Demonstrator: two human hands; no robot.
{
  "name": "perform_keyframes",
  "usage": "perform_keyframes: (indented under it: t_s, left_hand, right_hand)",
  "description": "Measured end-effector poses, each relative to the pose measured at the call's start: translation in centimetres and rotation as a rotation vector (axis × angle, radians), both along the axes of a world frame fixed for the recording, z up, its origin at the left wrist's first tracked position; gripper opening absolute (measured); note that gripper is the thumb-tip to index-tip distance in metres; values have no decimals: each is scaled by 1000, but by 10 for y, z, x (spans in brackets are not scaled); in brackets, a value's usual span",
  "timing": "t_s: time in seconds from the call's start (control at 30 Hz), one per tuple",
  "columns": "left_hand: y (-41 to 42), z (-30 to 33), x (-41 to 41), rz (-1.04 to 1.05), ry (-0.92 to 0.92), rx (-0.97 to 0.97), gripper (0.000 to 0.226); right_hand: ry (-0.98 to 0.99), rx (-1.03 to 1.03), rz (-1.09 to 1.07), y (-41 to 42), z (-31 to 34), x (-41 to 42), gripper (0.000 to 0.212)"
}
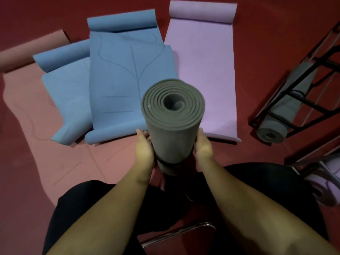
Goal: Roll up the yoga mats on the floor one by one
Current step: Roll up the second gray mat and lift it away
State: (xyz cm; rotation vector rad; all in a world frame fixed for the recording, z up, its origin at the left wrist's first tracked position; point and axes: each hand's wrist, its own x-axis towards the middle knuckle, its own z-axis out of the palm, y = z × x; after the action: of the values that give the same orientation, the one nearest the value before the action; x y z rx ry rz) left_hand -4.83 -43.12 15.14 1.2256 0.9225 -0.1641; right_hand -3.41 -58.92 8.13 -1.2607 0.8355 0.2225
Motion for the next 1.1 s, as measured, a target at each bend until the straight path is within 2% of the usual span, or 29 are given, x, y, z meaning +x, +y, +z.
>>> perform_keyframes:
  t_s: [0.03, 0.1, 0.2, 0.3, 0.37, 0.47, 0.53, 0.6, 0.67, 0.77, 0.87, 0.93, 1.0, 1.03, 1.1]
  left_hand:
    - [-2, 5, 2, 61, -40, 7, 53]
    - [-9, 9, 5, 36, -98, -18, 54]
    - [-23, 5, -3, -144, -69, -61, 53]
    - [-22, -7, 5, -193, -32, -23, 51]
    - [-20, -23, 13, -225, 0, -38, 47]
    - [-17, -38, 17, -286, 49, -23, 37]
    - [-13, -46, 19, -315, 87, -12, 32]
    - [-9, -45, 21, -315, 134, -6, 30]
    - [-4, -48, 22, -266, 152, -51, 34]
    - [2, -61, 18, -174, 103, -148, 47]
    - [-2, -64, 8, -235, 91, -163, 59]
    - [-17, -54, 6, -279, 85, -189, 50]
    - [-27, -41, 8, -271, 75, -187, 41]
    - [-27, -41, 12, -265, 77, -203, 45]
    - [-22, -42, 29, -306, 79, -255, 69]
  right_hand:
    - [-43, 104, -128, 1, 14, 2, 49]
    - [-106, 216, -175, -3, 25, 2, 48]
    - [-116, 171, -87, 1, 26, 1, 43]
    - [-47, -80, 145, -2, 12, 0, 58]
    - [62, -39, 146, -1, 0, 4, 64]
    - [180, 75, 149, 0, -4, 8, 45]
    - [224, 18, 222, -1, -3, 8, 50]
    - [178, -95, 284, -4, -10, 4, 42]
    - [138, -115, 168, -7, -13, 2, 31]
    - [99, 89, -152, -11, -10, 13, 31]
    - [46, 207, -192, -12, 4, 20, 43]
    - [42, 253, -164, -7, 16, 14, 44]
    - [34, 281, -152, -3, 18, 8, 35]
    - [20, 294, -154, 0, 24, 9, 32]
    - [26, 295, -204, 5, 32, 18, 34]
